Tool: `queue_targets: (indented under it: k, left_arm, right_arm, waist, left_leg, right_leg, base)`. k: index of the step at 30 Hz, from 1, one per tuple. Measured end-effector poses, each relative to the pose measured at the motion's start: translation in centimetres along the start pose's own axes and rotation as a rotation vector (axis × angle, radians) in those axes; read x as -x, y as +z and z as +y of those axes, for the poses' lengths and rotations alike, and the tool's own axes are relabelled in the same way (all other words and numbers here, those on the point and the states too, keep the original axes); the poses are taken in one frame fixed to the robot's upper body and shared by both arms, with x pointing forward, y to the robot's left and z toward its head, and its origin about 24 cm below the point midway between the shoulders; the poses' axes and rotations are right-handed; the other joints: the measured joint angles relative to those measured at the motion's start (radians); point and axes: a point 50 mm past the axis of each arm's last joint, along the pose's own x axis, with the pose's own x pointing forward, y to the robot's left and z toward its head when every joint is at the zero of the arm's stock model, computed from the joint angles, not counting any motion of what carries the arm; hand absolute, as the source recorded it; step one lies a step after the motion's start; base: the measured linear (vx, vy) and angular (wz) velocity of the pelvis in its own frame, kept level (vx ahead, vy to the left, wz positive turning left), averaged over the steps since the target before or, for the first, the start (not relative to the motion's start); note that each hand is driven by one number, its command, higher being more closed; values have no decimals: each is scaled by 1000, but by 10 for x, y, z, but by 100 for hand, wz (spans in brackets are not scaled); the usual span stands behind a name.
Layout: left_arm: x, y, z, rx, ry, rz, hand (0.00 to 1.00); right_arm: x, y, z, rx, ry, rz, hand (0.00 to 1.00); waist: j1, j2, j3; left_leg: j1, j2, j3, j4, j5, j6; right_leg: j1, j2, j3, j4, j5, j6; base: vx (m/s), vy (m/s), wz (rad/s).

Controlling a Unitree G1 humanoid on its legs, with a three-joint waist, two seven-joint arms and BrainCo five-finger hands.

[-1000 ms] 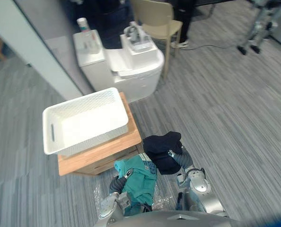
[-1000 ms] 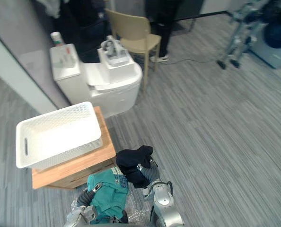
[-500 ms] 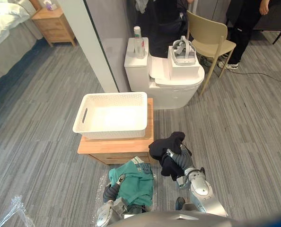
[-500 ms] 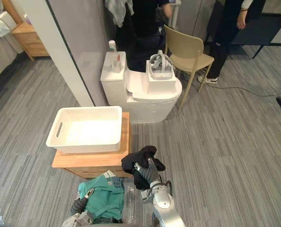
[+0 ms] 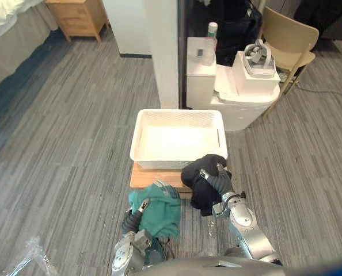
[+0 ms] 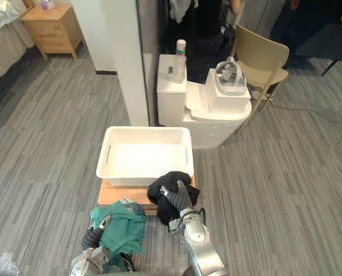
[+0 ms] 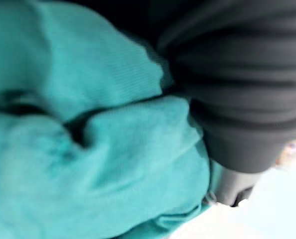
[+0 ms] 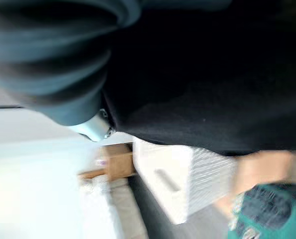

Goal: Tidy the bed and pick cloth on bed and put in laundry

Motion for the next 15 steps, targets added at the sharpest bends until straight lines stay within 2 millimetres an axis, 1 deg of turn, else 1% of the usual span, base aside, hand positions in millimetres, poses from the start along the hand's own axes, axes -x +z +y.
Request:
queue_targets:
  k: [1,2,3,4,5,6,7,8,9,10,11,12,13,14,15]
  left_arm:
    - [0,0,-2,-32,-23,-1,100]
    - [-2,1,-5,-42,-42,-2,100]
    - [-3,0,-9,-71,-67,4,100]
    - [-3,0,-11,-84,-77,6,100]
    - [-4,1,-12,-92,-81,3,100]
    - [-5,4,-10,-108,-81,-6,100]
    - [-6,7,-6,-131,-79,-9,100]
    - [-7,8,-5,-139,-80,-10,100]
    - [-8,11,-5,-150,-84,-18,100]
    - [-8,12,-3,-163,-86,-18,100]
    - [-8,12,-3,-171,-86,-18,100]
    - [-9,12,-3,-183,-87,-18,100]
    - [-9,11,-5,-192,-93,-14,100]
    - [-10,11,-8,-196,-104,-6,100]
    - [-12,7,-10,-194,-110,10,100]
  right_arm:
    - [0,1,4,-6,18,-8,100]
    - [0,1,6,-8,25,-6,100]
    - [2,-2,7,-18,20,3,100]
    - [3,-3,7,-20,15,9,100]
    - [2,-3,7,-19,15,8,100]
    - [0,-3,8,-23,20,11,100]
    - [-2,-6,7,-35,16,23,100]
    - [-2,-7,6,-35,9,28,100]
    - [-3,-8,4,-36,-5,32,100]
    - [-3,-9,2,-37,-11,33,100]
    - [-3,-9,1,-40,-19,32,100]
    - [-3,-11,-4,-37,-32,35,100]
    - [-5,-12,-9,-30,-50,37,100]
    - [-7,-11,-14,-18,-63,33,100]
    - [-8,-11,-19,-9,-77,33,100]
  waist:
    - [5,-8,-5]
    - [6,-18,-8]
    - [8,-14,-6]
    - [6,-17,-8]
    - [5,-24,-13]
    - [3,-25,-14]
    - [-8,-26,-15]
    - [-12,-27,-14]
    - [-20,-26,-14]
    - [-27,-26,-14]
    - [-27,-27,-15]
    - [-27,-26,-15]
    - [-28,-27,-15]
    - [-29,-34,-17]
    - [-30,-31,-20]
  left_leg:
    - [-15,12,3,45,-51,-4]
    - [-17,17,6,62,-68,-2]
    - [-16,10,11,65,-85,5]
    - [-9,-19,32,32,-84,2]
    - [0,-33,45,12,-80,-2]
    - [15,-44,63,-29,-57,17]
    - [36,-58,66,-89,-19,52]
    - [50,-66,67,-125,-2,60]
    - [84,-85,68,-203,36,67]
    - [126,-109,68,-284,74,67]
    - [147,-123,68,-325,93,66]
    - [176,-142,67,-376,117,62]
    - [201,-163,63,-423,140,57]
    - [209,-188,57,-433,147,49]
    - [213,-190,47,-431,147,48]
  right_leg:
    - [4,-5,-27,-9,17,1]
    - [7,-10,-34,-14,37,2]
    - [0,-16,-36,-13,93,-2]
    - [-51,-38,-35,33,127,-26]
    - [-89,-51,-40,81,122,-75]
    - [-166,-52,-40,200,71,-136]
    - [-217,-17,-44,323,3,-126]
    - [-230,8,-43,378,-39,-126]
    - [-252,68,-44,469,-119,-128]
    - [-257,130,-72,513,-181,-147]
    - [-255,162,-90,512,-200,-158]
    - [-251,211,-103,482,-214,-183]
    - [-244,266,-113,387,-224,-209]
    - [-238,297,-114,233,-183,-231]
    - [-211,305,-121,193,-180,-243]
  base:
    - [9,254,-1]
    - [-2,260,-7]
    - [-20,320,-12]
    - [-19,340,-17]
    - [17,357,-30]
    - [67,361,-22]
    - [64,290,-9]
    - [124,259,18]
    - [117,127,26]
    - [188,159,24]
    - [134,55,18]
    - [165,14,19]
    - [203,-75,23]
    - [205,-94,26]
    - [191,-74,2]
